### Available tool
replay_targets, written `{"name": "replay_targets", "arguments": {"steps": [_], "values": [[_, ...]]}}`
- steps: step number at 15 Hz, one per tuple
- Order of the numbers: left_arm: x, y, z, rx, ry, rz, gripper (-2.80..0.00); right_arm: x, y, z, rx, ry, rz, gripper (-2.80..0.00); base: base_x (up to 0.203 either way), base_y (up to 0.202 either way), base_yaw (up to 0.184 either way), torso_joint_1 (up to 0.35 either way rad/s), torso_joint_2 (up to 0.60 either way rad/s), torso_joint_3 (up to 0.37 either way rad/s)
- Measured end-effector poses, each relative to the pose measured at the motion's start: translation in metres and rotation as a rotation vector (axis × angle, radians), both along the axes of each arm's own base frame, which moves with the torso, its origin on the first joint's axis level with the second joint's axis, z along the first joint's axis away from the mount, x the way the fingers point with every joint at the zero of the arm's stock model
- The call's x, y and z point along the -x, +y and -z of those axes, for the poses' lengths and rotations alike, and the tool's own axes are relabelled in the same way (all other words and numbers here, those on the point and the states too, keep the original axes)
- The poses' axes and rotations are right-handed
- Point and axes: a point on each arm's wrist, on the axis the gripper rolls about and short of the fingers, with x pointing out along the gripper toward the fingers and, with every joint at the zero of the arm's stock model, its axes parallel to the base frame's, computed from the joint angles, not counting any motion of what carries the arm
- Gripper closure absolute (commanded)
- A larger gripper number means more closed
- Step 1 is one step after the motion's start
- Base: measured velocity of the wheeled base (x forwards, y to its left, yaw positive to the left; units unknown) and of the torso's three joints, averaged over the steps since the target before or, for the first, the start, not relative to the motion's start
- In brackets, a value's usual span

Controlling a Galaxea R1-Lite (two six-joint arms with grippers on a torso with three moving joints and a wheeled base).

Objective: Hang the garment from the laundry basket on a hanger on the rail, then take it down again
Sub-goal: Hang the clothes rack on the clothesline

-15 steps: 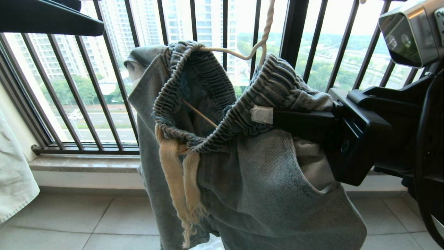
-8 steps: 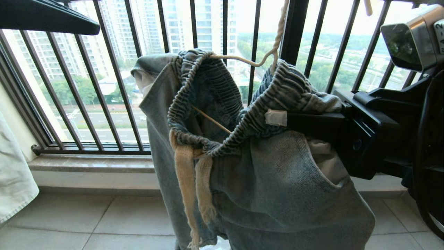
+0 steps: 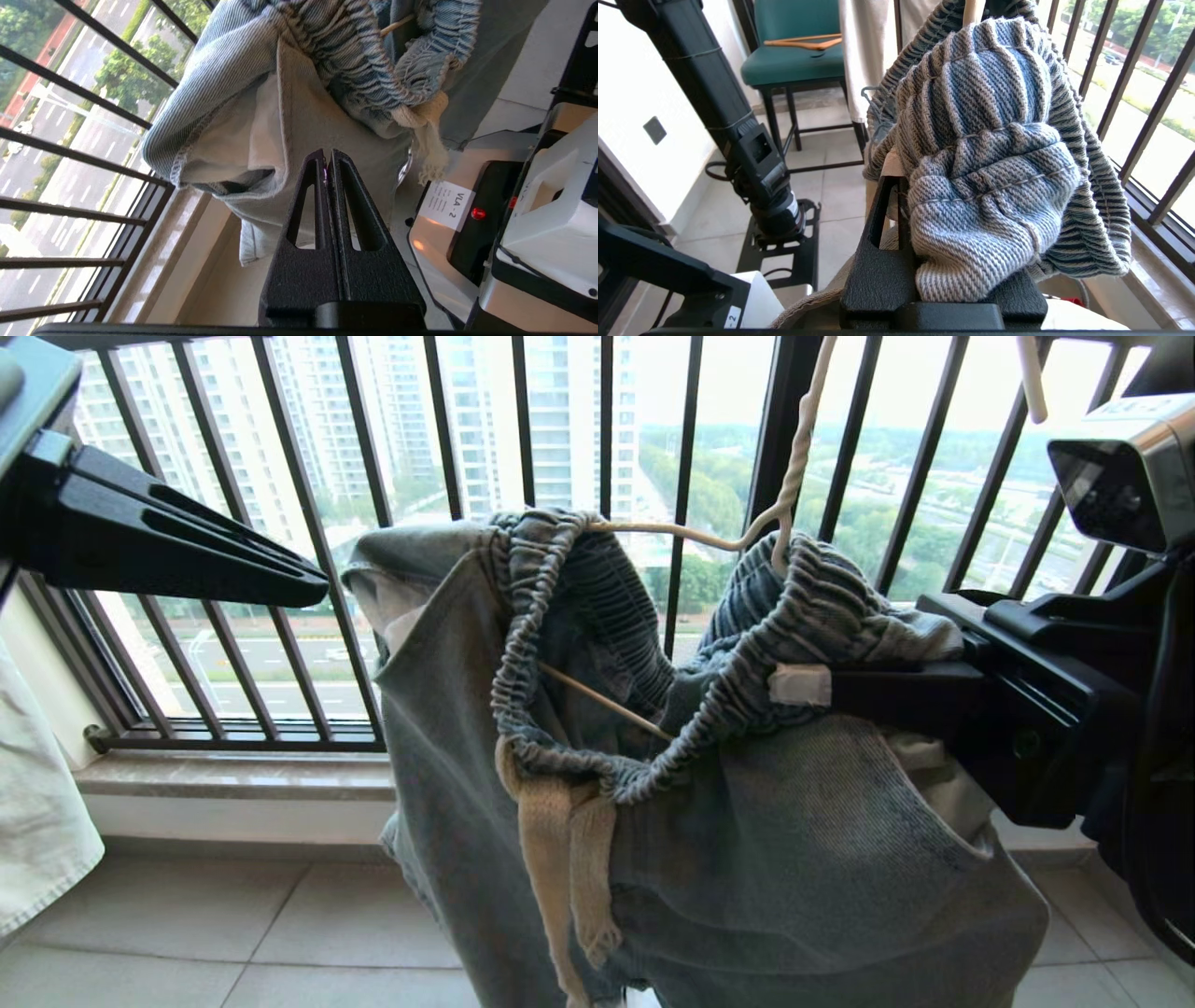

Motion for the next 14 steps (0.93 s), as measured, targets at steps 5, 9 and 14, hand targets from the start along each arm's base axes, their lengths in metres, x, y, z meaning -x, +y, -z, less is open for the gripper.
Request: {"name": "replay_targets", "arguments": {"steps": [5, 9, 14], "values": [[-0.001, -0.002, 0.001, -0.025, -0.021, 0.052, -2.8, 0.002, 0.0, 0.005, 0.025, 0.033, -0.066, 0.0, 0.0, 0.0, 0.0, 0.0, 0.0, 0.0], [0.0, -0.002, 0.005, -0.098, -0.06, 0.103, -2.8, 0.006, 0.001, 0.006, 0.031, 0.04, -0.1, 0.0, 0.0, 0.0, 0.0, 0.0, 0.0, 0.0], [-0.005, -0.011, 0.006, -0.098, -0.075, 0.158, -2.8, 0.014, 0.004, 0.006, 0.032, 0.037, -0.135, 0.0, 0.0, 0.0, 0.0, 0.0, 0.0, 0.0]]}}
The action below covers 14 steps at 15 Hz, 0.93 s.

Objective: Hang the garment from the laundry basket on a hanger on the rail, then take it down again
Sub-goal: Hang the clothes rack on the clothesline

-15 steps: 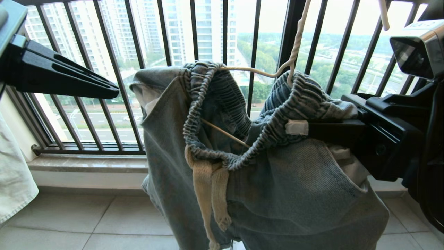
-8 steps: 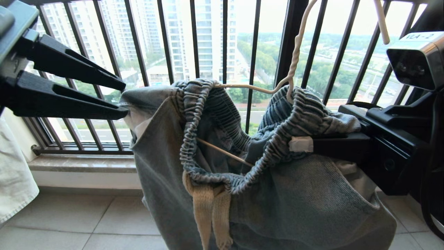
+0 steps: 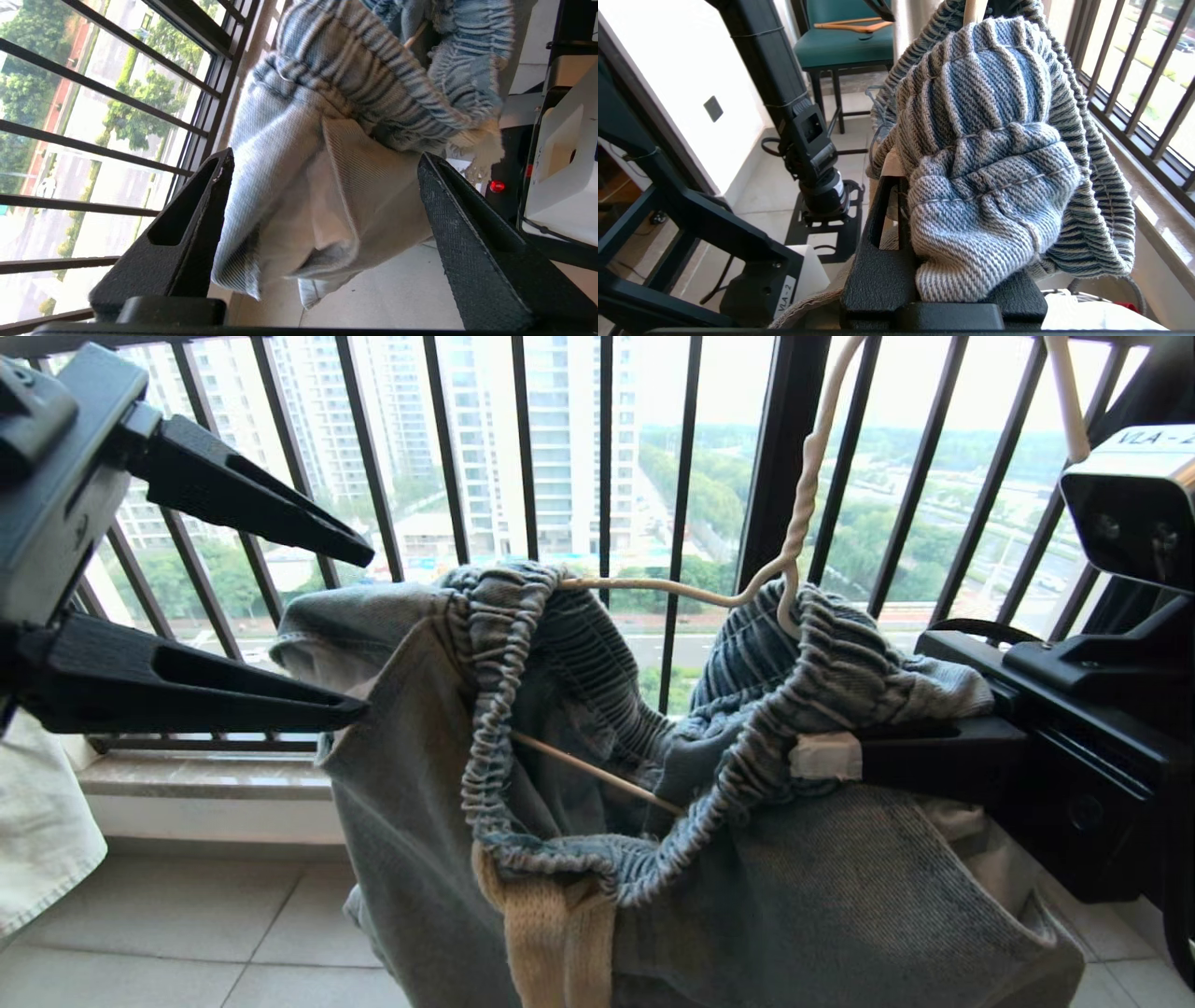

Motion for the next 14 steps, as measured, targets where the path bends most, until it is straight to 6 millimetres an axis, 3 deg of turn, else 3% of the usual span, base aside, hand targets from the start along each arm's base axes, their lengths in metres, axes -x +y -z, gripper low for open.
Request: {"name": "replay_targets", "arguments": {"steps": [14], "values": [[-0.032, -0.023, 0.011, 0.038, 0.081, 0.07, -2.8, 0.013, 0.006, 0.0, -0.003, -0.01, -0.053, 0.0, 0.0, 0.0, 0.0, 0.0, 0.0, 0.0]]}}
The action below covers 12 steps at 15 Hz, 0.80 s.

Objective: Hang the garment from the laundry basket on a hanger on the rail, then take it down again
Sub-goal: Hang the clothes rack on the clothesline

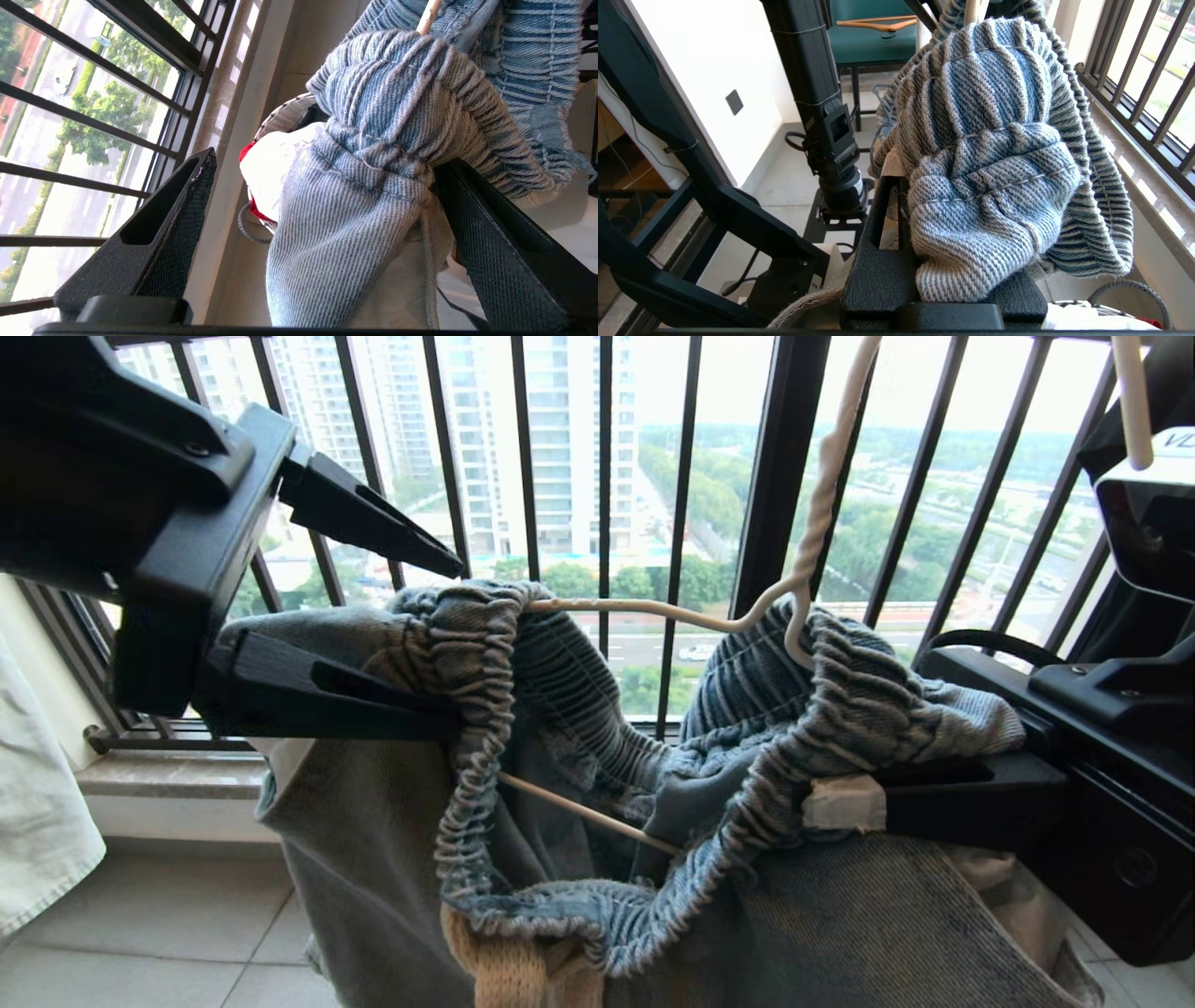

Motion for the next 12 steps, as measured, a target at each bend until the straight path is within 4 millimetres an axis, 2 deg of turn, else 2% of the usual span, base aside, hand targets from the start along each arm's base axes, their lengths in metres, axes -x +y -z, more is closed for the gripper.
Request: {"name": "replay_targets", "arguments": {"steps": [12], "values": [[-0.0063, -0.0108, 0.0091, 0.001, 0.061, 0.069, -2.8, -0.0006, 0.0004, 0.0004, 0.001, -0.001, 0.002, 0.0, 0.0, 0.0, 0.0, 0.0, 0.0, 0.0]]}}
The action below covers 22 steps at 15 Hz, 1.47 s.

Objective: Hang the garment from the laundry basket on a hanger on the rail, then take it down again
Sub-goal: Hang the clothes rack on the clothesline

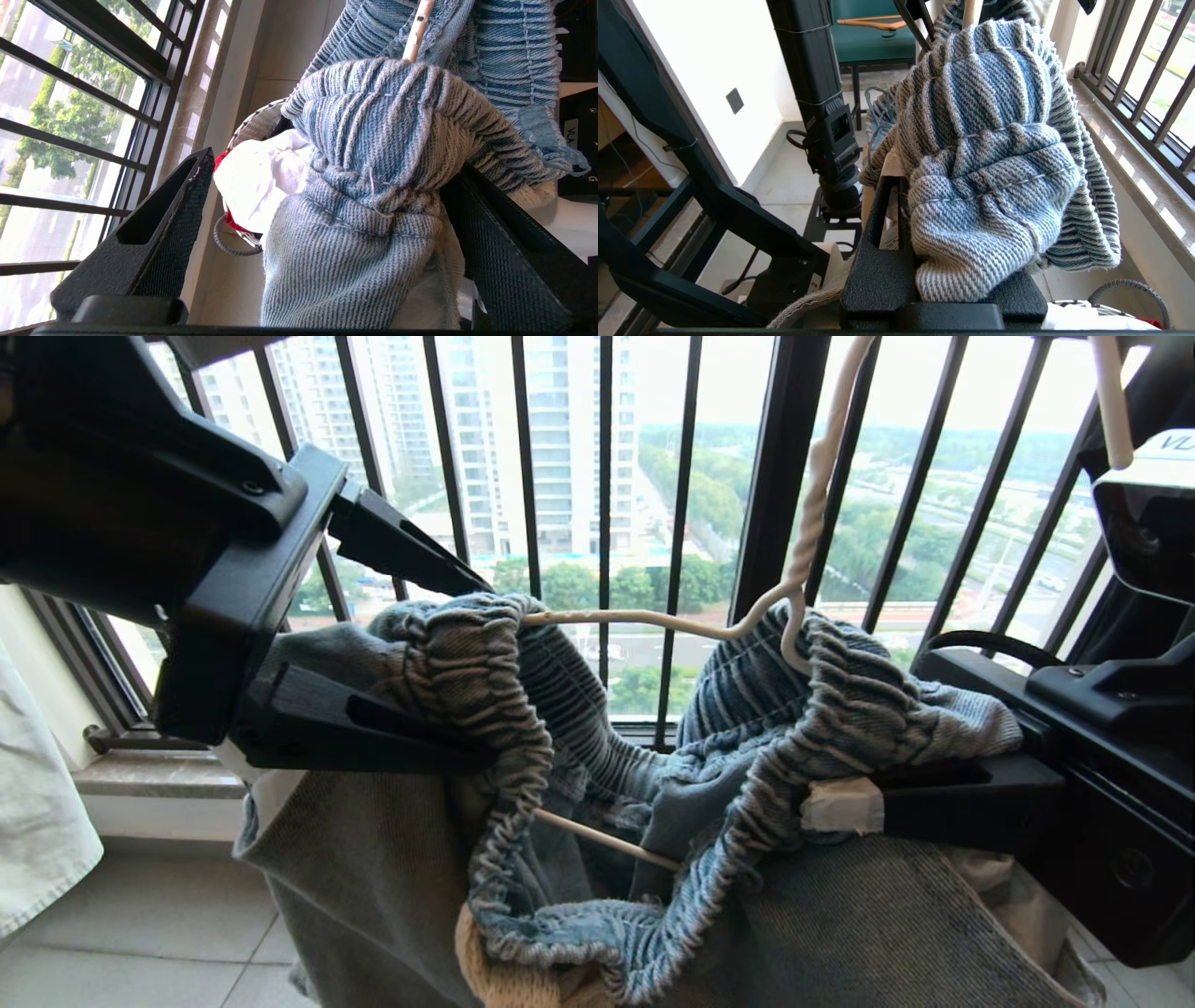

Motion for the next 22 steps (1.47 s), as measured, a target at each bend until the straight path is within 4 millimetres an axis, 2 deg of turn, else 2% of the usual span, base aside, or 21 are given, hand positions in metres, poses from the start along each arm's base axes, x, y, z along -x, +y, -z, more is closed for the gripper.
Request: {"name": "replay_targets", "arguments": {"steps": [1, 2, 14, 15, 16, 22], "values": [[-0.0006, -0.0005, 0.0005, -0.001, 0.002, 0.001, -0.2, 0.0, 0.0, 0.0, 0.0, 0.0, 0.0, 0.0, 0.0, 0.0, 0.0, 0.0, 0.0, 0.0], [-0.0011, -0.0009, 0.0009, -0.002, 0.004, 0.001, 0.0, 0.0, 0.0, 0.0, 0.0, 0.0, 0.001, 0.0, 0.0, 0.0, 0.0, 0.0, 0.0, 0.0], [-0.0019, -0.002, 0.0018, -0.006, 0.006, 0.004, 0.0, -0.0008, 0.0, -0.0012, -0.003, -0.003, 0.006, 0.0, 0.0, 0.0, 0.0, 0.0, 0.0, 0.0], [-0.0018, -0.002, 0.0018, -0.006, 0.005, 0.004, 0.0, -0.0009, 0.0001, -0.0011, -0.003, -0.004, 0.006, -2.03, 0.0, 0.0, 0.0, 0.0, 0.0, 0.0], [-0.0016, -0.002, 0.0017, -0.005, 0.005, 0.005, 0.0, -0.0009, 0.0002, -0.0011, -0.003, -0.004, 0.006, -2.8, 0.0, 0.0, 0.0, 0.0, 0.0, 0.0], [0.0014, 0.0009, -0.0007, 0.001, -0.004, -0.004, 0.0, -0.0021, 0.0009, -0.0002, -0.002, -0.009, 0.007, -2.8, 0.0, 0.0, 0.0, 0.0, 0.0, 0.0]]}}
